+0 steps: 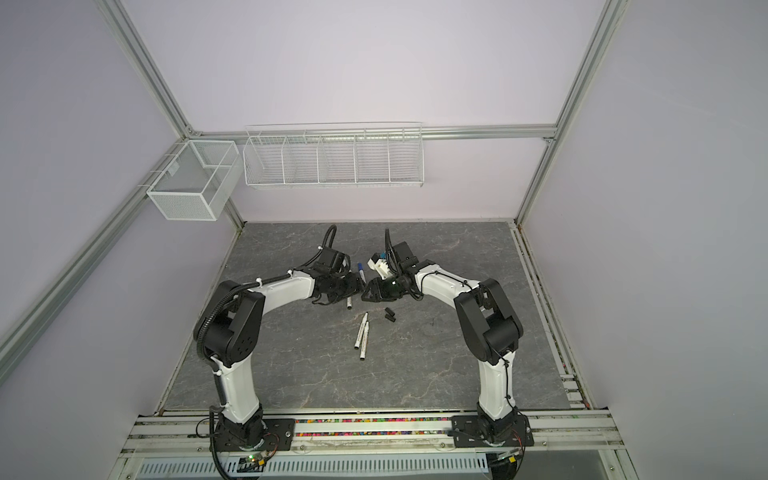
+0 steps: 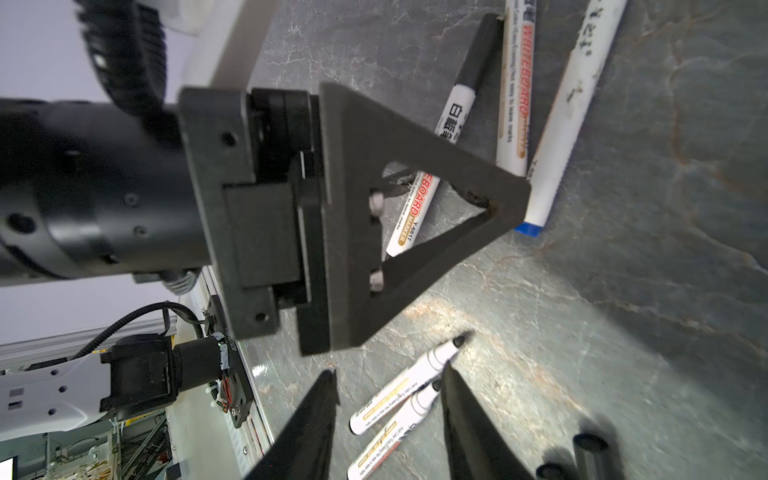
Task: Insert the pens into the pen caps
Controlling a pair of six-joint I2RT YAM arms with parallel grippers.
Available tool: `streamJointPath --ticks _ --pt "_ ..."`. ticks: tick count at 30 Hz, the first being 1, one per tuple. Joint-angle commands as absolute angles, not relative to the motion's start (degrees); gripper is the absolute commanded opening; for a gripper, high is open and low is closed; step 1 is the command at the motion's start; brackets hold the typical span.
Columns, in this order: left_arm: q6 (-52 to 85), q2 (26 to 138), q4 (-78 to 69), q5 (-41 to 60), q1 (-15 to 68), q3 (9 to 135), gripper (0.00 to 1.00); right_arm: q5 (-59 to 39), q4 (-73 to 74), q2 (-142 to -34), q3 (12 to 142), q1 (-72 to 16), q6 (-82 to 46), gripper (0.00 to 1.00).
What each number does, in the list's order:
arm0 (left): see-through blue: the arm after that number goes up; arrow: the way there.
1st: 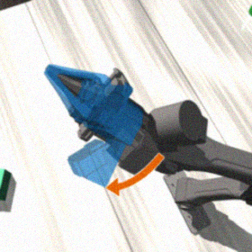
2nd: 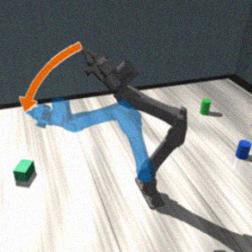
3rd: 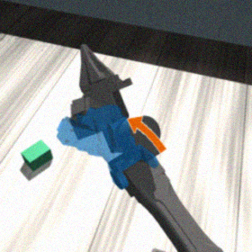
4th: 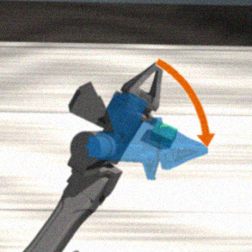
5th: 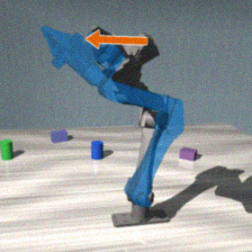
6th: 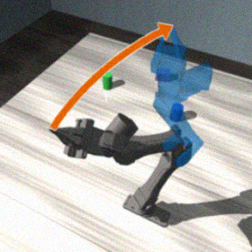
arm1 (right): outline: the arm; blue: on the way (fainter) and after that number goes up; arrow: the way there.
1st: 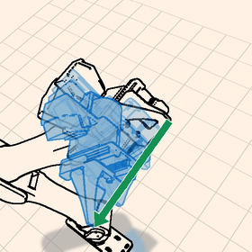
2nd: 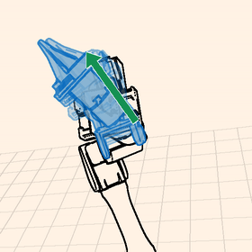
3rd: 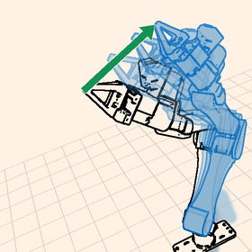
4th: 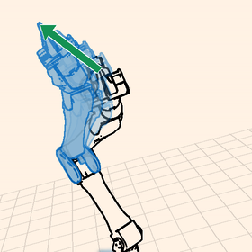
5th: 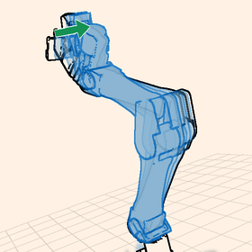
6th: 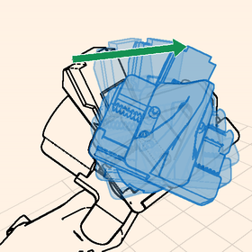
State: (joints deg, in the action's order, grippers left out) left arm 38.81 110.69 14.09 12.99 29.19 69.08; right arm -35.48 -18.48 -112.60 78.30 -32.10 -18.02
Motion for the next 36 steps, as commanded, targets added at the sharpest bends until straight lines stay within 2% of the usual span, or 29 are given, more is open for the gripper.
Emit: streamJointPath --ticks 1,9,20,25,29,36 --pt "40.26 111.56 10.94 16.43 28.12 64.14 0.79 -36.83 -17.61 -113.90 79.46 -32.69 -18.29 0.44" --pt "40.03 108.47 5.71 18.95 26.63 59.82 0.80 -36.06 -11.26 -112.13 75.42 -31.70 -22.13 0.44" --pt "42.82 104.14 -5.74 20.65 25.27 53.70 0.81 -39.55 -13.08 -117.41 79.14 -31.82 -23.10 0.42" --pt "44.03 100.57 -14.49 18.35 25.23 47.80 0.78 -37.11 -13.36 -116.77 78.56 -31.57 -23.45 0.42" --pt "44.66 97.77 -16.70 14.41 25.26 44.89 0.70 -36.13 -13.56 -115.22 77.45 -31.28 -23.47 0.41" --pt "39.13 91.24 -8.38 -0.68 26.95 44.37 0.67 -34.36 -17.95 -111.87 76.90 -31.01 -20.12 0.41"
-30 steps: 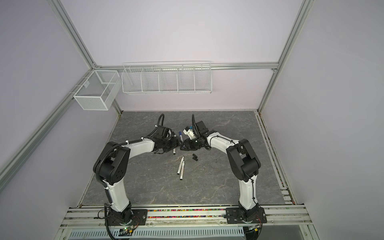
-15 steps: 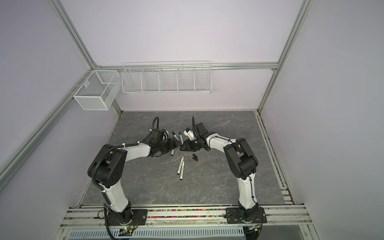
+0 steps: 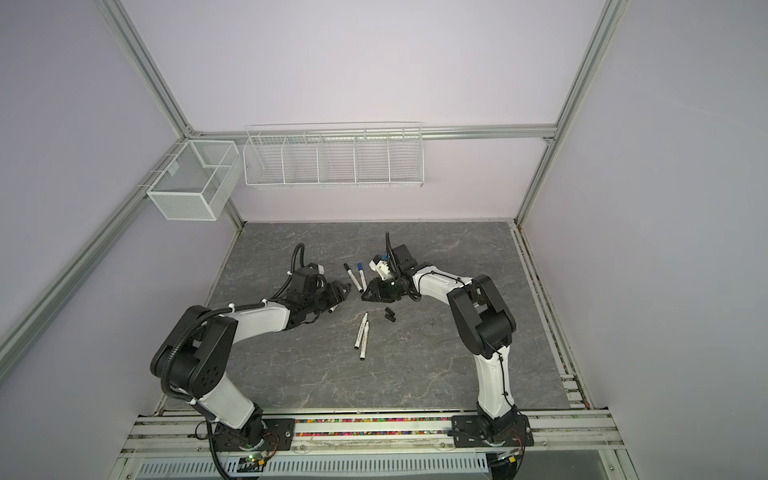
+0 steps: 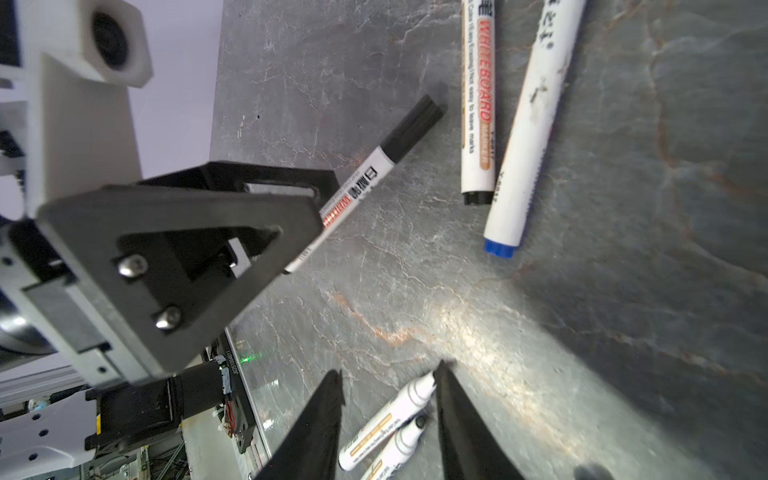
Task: Insert the pens into the pen caps
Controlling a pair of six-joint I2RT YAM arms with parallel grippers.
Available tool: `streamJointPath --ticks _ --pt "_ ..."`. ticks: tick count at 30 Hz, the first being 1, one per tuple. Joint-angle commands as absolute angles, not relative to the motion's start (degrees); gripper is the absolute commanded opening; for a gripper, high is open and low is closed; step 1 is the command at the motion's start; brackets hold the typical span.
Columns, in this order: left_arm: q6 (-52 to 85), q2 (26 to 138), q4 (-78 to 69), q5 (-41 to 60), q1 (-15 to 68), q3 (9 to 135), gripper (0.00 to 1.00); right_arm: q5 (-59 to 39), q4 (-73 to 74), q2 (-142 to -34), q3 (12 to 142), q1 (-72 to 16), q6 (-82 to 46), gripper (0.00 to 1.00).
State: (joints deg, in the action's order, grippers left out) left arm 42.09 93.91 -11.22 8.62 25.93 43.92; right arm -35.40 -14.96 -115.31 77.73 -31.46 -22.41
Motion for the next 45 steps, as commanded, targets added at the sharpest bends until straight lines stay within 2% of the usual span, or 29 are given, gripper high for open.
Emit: streamJointPath --ticks 1,4,8,9,11,12,20,21,23,24,43,45 --pt "38.26 90.57 -6.48 -3.51 27.51 44.86 0.66 -34.56 -18.62 -111.68 77.00 -30.99 -19.36 0.41" --pt "36.47 90.30 -2.71 -8.77 29.01 46.16 0.62 -34.73 -19.76 -111.18 76.86 -30.67 -17.87 0.41" --pt "37.08 92.94 -2.10 -7.52 29.91 47.25 0.51 -35.24 -19.83 -109.60 75.17 -30.37 -16.72 0.41" --pt "37.36 93.89 -2.66 -6.89 30.13 47.32 0.45 -34.95 -19.78 -109.14 74.74 -30.27 -16.37 0.41" --pt "38.66 96.50 -1.74 -6.34 30.31 48.68 0.27 -34.28 -20.56 -108.33 74.11 -30.10 -15.58 0.40" --pt "39.12 97.59 -1.12 -6.12 30.38 49.45 0.24 -34.03 -21.05 -108.01 74.07 -29.93 -15.32 0.40" --pt "39.64 104.46 -0.53 -6.56 31.99 54.33 0.15 -33.91 -20.43 -106.74 73.12 -29.71 -14.81 0.40" --pt "39.72 104.82 -0.54 -6.50 31.99 54.71 0.13 -33.83 -20.33 -106.63 72.95 -29.65 -14.91 0.40" --pt "39.74 105.36 -0.28 -6.75 32.00 55.55 0.01 -33.61 -20.21 -106.35 72.86 -29.61 -14.94 0.40" --pt "39.64 105.42 -0.20 -6.69 31.99 55.92 0.00 -33.66 -20.12 -106.26 72.84 -29.46 -14.93 0.40" --pt "36.19 99.26 1.57 -4.82 32.00 52.72 0.00 -31.38 -18.36 -104.59 72.37 -28.69 -17.16 0.40" --pt "35.33 97.53 2.40 -4.74 31.99 51.01 0.06 -30.79 -18.06 -104.00 72.16 -28.41 -17.36 0.40"
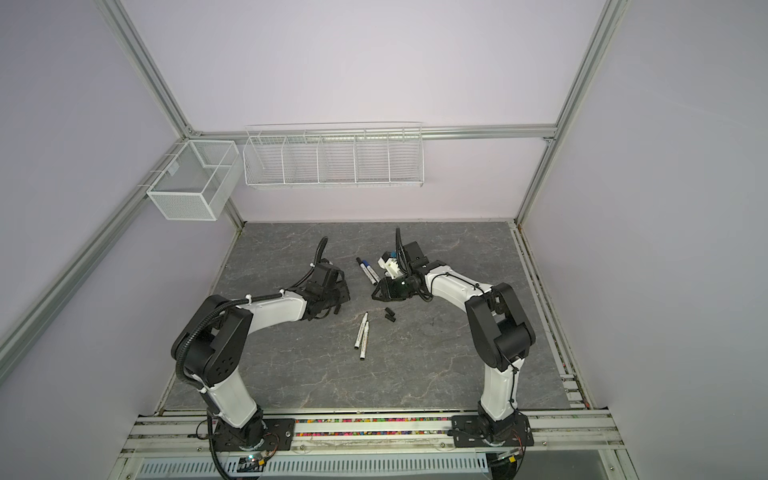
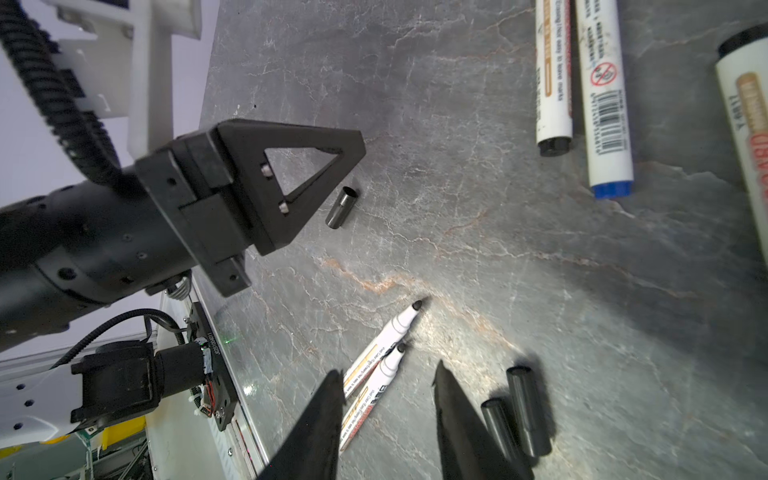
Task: Insert the pens into the pen caps
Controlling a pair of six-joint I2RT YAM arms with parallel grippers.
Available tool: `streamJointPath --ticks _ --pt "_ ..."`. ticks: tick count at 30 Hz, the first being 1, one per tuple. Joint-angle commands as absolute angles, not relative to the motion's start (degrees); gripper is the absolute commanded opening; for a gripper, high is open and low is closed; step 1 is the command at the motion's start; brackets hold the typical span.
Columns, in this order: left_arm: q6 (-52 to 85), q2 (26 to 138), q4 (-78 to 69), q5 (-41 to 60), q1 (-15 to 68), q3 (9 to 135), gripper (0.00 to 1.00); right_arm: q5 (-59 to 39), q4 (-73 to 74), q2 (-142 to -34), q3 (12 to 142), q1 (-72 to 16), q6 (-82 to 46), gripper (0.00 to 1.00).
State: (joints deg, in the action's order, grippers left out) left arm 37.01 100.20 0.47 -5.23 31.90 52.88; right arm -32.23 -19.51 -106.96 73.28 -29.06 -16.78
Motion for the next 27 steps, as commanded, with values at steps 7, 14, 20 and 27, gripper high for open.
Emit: streamJointPath --ticks 7,14,20,27 --pt "34.64 94.94 7.18 -5.08 30.99 48.10 0.45 -25.87 -20.05 -103.60 72.96 -26.71 -17.72 0.44" --pt "38.33 92.46 3.47 -4.02 27.23 44.08 0.54 -14.75 -30.25 -109.38 83.29 -23.85 -15.74 0.53" --pt "37.70 92.42 3.95 -3.25 26.64 44.73 0.55 -9.77 -39.21 -119.76 95.12 -22.80 -13.25 0.54" --pt "38.61 91.37 4.61 -2.58 26.29 45.95 0.56 -9.02 -44.86 -130.25 107.38 -23.16 -9.83 0.54"
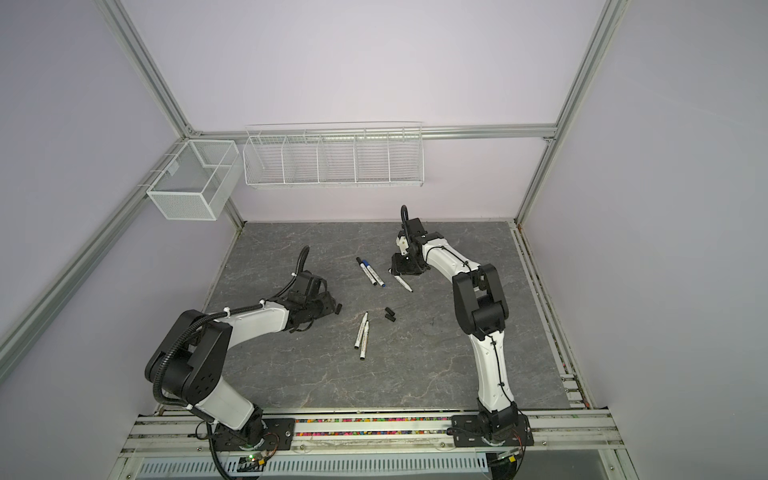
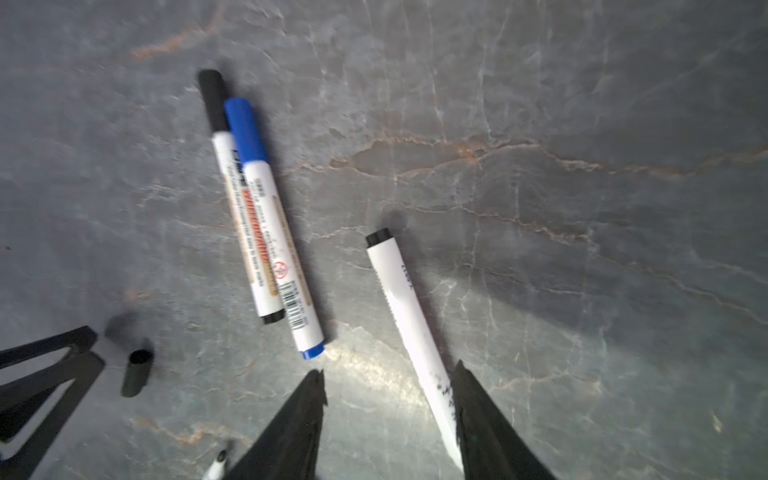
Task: Insert the pens into the pen caps
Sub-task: 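Grasp the uncapped white marker with the right gripper and lift it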
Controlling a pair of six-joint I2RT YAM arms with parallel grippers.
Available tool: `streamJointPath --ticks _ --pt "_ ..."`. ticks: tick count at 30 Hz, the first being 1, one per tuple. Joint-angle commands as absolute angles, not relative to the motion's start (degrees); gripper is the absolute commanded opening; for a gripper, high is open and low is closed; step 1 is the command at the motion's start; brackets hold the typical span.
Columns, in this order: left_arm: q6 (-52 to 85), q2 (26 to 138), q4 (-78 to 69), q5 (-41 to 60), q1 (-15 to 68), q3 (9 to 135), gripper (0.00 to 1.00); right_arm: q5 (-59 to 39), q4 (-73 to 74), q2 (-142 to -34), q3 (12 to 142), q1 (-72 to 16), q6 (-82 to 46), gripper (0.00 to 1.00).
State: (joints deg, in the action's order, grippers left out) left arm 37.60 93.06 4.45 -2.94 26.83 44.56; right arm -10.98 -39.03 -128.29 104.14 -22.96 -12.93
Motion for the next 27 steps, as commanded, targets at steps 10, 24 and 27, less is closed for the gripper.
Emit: streamJointPath --ticks 10,24,27 --pt "39.11 86.02 9.71 -3.60 24.75 48.36 0.56 -0.01 -50.80 -135.85 109.83 -27.37 -4.78 0.37" --pt "31.75 84.02 13.14 7.51 24.20 55.34 0.64 -9.62 -39.55 -118.20 91.49 -29.51 -1.21 0.08" --pt "28.62 83.59 11.17 15.90 24.16 56.15 0.67 -22.88 -37.29 -110.85 85.99 -29.59 -0.47 0.08"
